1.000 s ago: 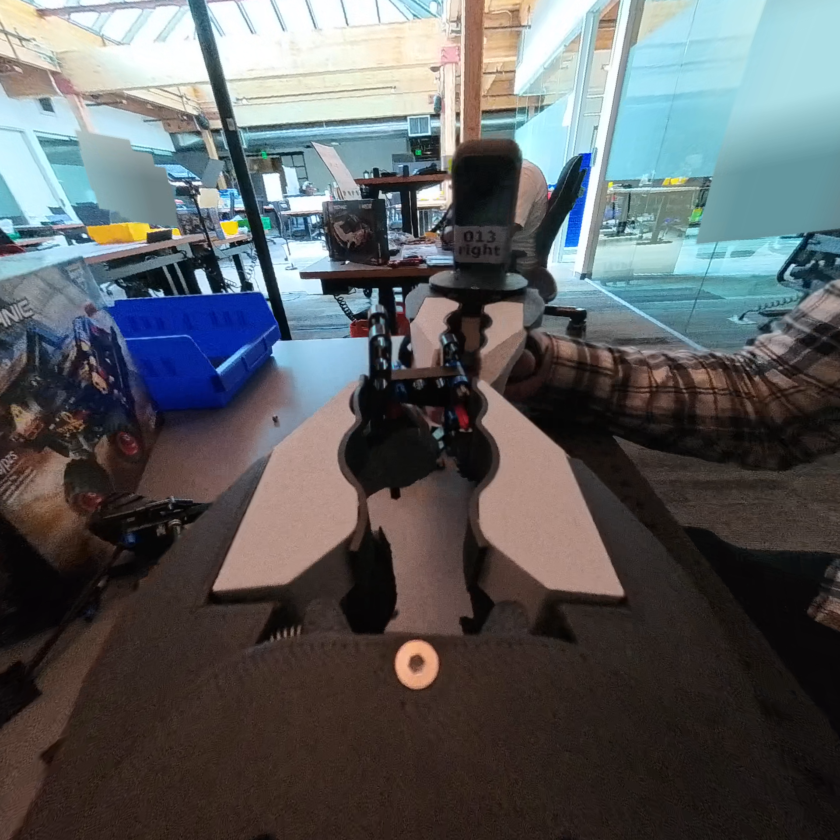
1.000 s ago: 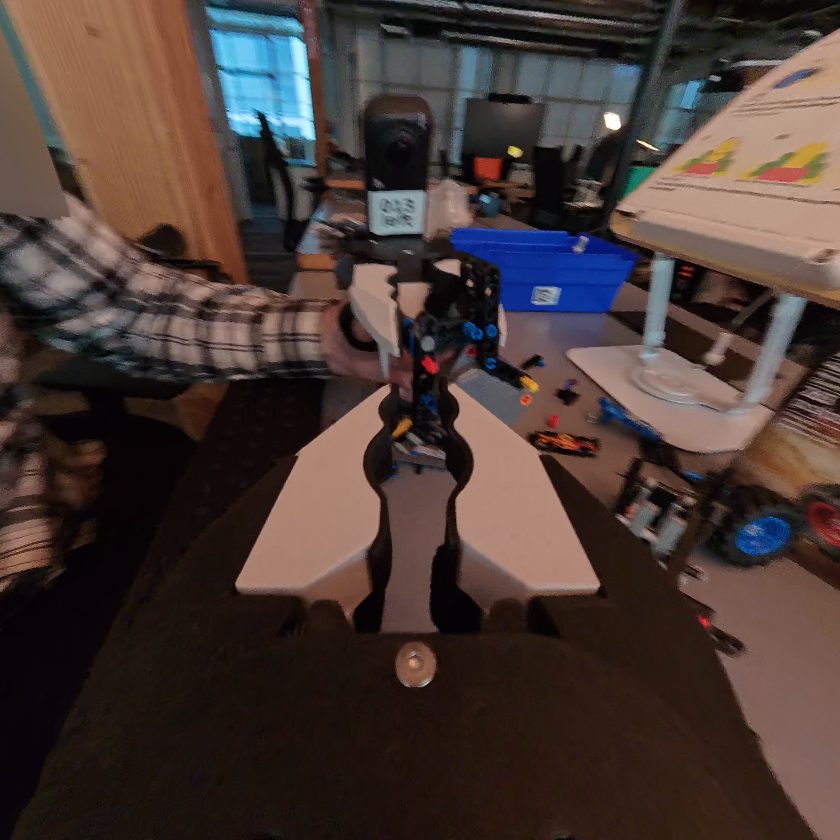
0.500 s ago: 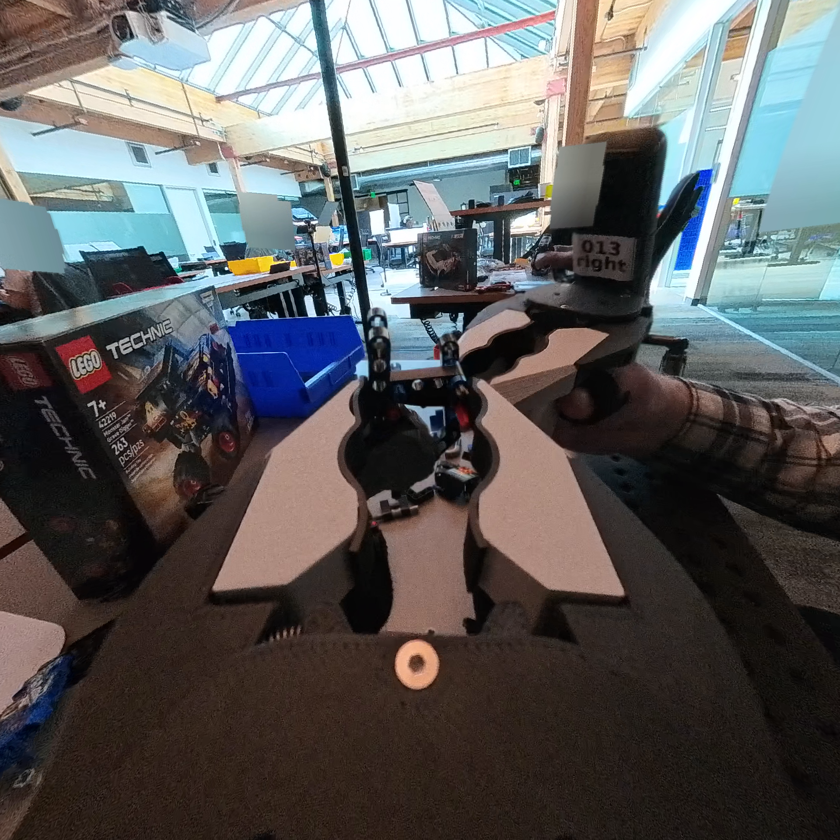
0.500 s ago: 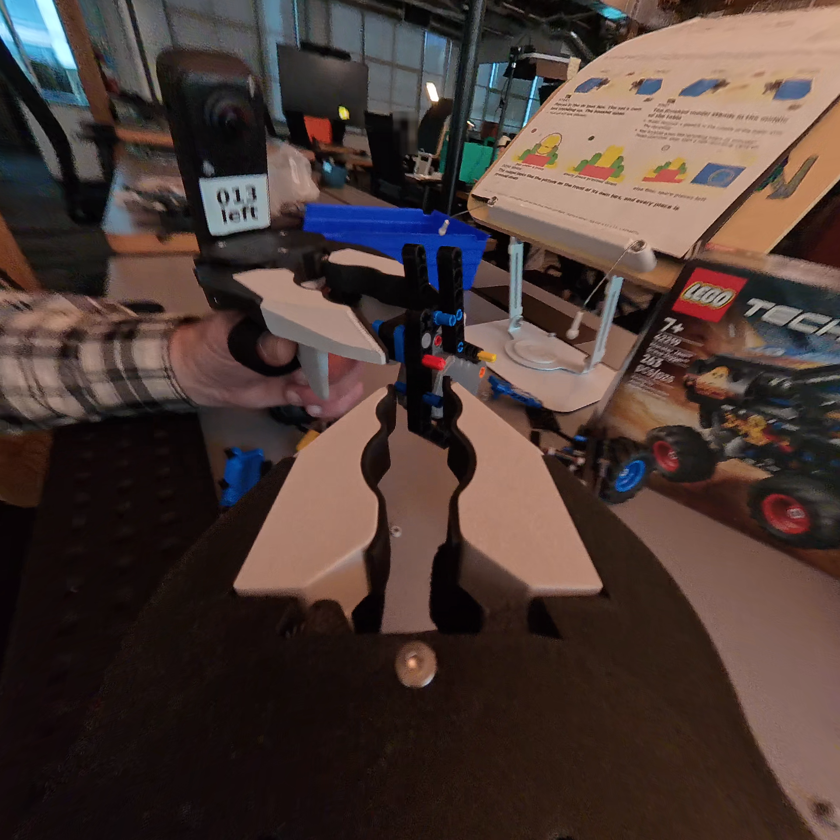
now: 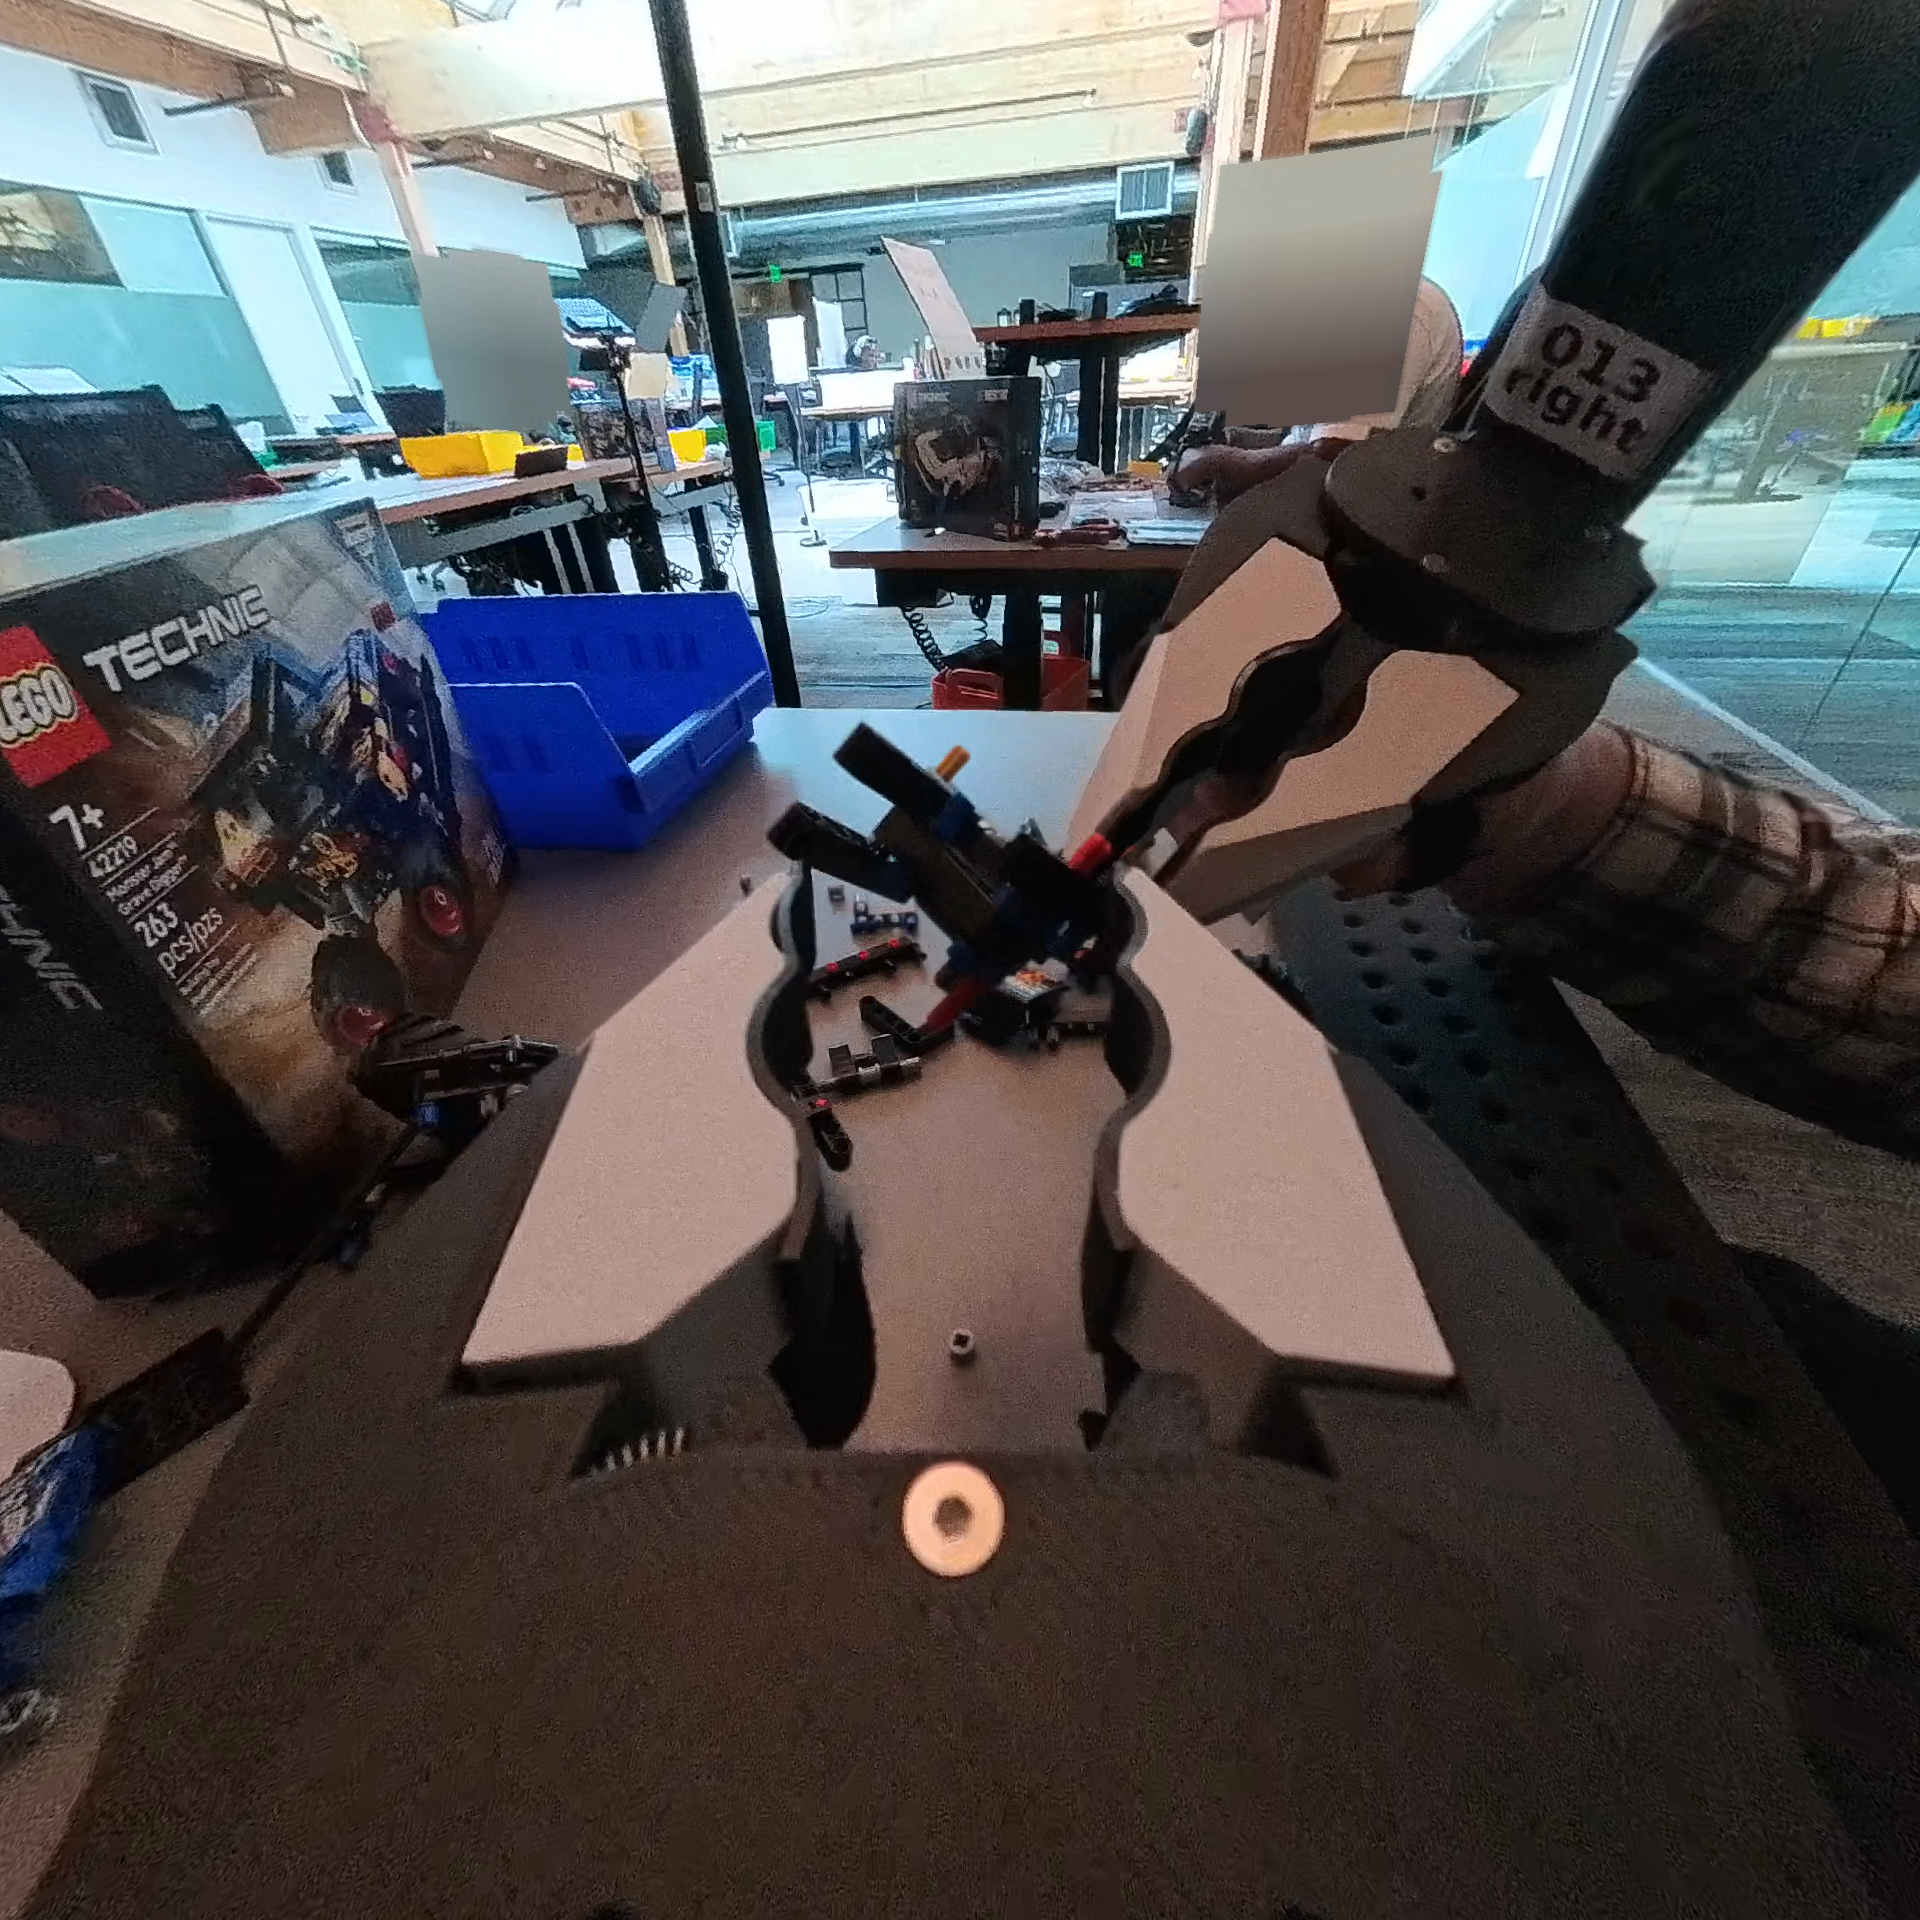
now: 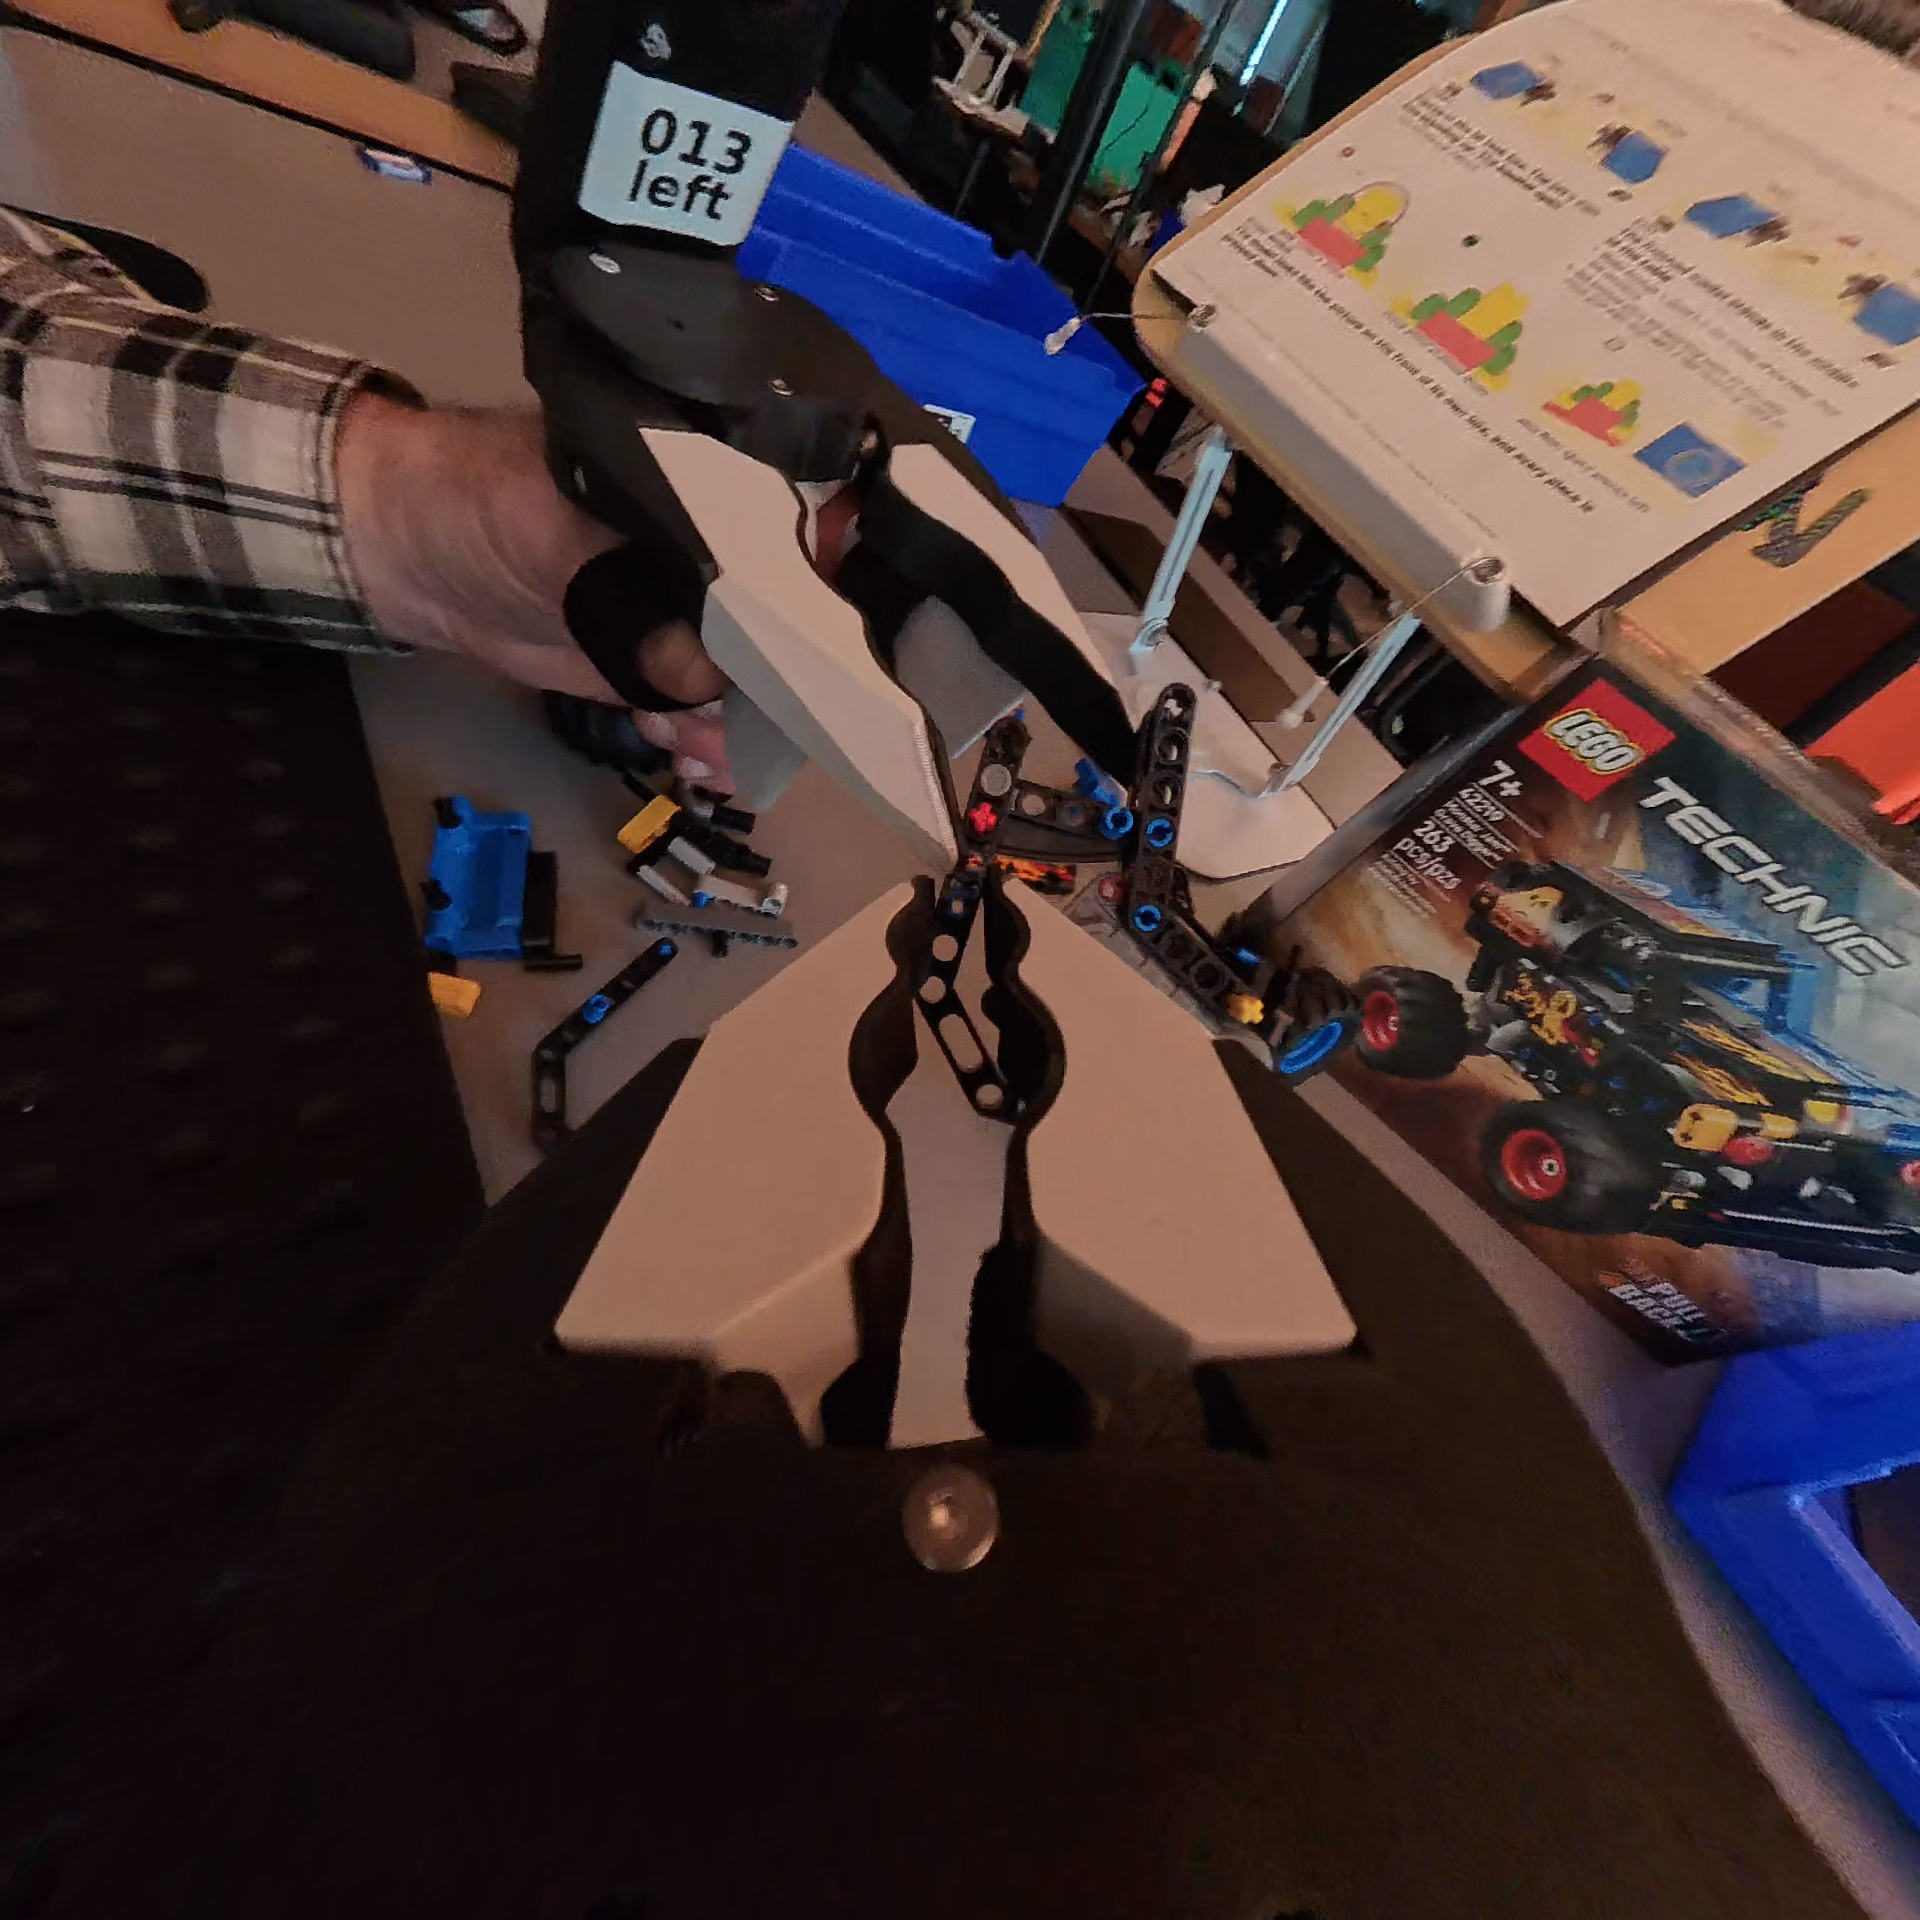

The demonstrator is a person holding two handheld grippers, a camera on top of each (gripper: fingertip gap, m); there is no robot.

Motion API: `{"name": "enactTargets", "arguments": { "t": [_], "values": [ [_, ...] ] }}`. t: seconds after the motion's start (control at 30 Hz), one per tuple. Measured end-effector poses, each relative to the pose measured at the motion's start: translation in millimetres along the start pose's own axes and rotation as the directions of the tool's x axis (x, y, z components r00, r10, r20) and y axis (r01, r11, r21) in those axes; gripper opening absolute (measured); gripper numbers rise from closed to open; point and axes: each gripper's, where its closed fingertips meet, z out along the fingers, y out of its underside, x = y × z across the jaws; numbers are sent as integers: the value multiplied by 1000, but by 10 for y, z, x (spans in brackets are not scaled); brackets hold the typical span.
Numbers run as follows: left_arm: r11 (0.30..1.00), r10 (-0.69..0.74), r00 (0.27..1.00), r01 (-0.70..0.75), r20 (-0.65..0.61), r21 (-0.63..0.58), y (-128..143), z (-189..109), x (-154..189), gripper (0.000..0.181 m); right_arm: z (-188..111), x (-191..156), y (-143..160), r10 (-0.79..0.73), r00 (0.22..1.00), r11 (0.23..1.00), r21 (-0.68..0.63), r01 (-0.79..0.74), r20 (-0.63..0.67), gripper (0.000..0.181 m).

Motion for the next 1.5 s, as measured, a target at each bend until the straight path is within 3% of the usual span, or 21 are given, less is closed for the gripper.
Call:
{"name": "enactTargets", "arguments": {
  "t": [0.07,0.1,0.13,0.23,0.27,0.3,0.37,0.6,0.67,0.73,1.07,1.2,1.27,1.3,1.37,1.5],
  "values": [
    [1000,-4,1000,4,-30,-5,8,-14,24,64,-34,-55,-19,16,999,1000,7,-16,45,6],
    [1000,-25,999,25,-34,-7,3,-21,3,83,-63,-108,-58,33,996,999,32,-36,86,5],
    [999,-46,997,46,-69,8,-33,-40,34,91,-95,-173,-120,56,989,995,72,-67,137,4],
    [997,-79,967,83,-243,5,-35,-58,326,80,-143,-347,-188,74,967,989,103,-102,244,4],
    [996,-84,963,89,-256,9,-39,-62,350,73,-148,-347,-190,74,969,989,104,-101,237,4],
    [998,-56,959,64,-277,18,-59,-87,391,52,-156,-327,-190,85,971,988,106,-112,225,4],
    [1000,-1,963,8,-271,24,-81,-101,431,47,-181,-336,-204,100,969,985,115,-129,227,4],
    [984,176,946,-171,-273,42,-151,-194,615,43,-297,-466,-301,162,954,968,146,-203,252,4],
    [975,213,937,-223,-276,-2,-66,-207,664,42,-309,-528,-255,159,950,972,128,-199,268,4],
    [973,211,934,-230,-289,-33,15,-219,712,41,-350,-569,-217,209,920,957,125,-262,331,4],
    [968,197,931,-235,-308,-89,186,-184,758,41,-445,-576,-83,253,908,949,98,-300,334,4],
    [979,106,962,-146,-253,-142,264,-133,586,40,-407,-417,42,185,973,981,30,-191,135,3],
    [986,19,972,-57,-233,-155,283,-84,536,40,-386,-361,30,175,984,984,12,-176,38,31],
    [985,10,972,-49,-233,-165,301,-57,550,40,-346,-343,65,123,992,992,-27,-124,-31,32],
    [983,-22,975,-19,-219,-182,340,-12,548,40,-266,-314,191,-19,990,991,-133,0,-139,14],
    [977,-66,978,23,-196,-213,405,19,513,40,-209,-263,260,-128,965,979,-184,87,-227,15]
  ]
}}
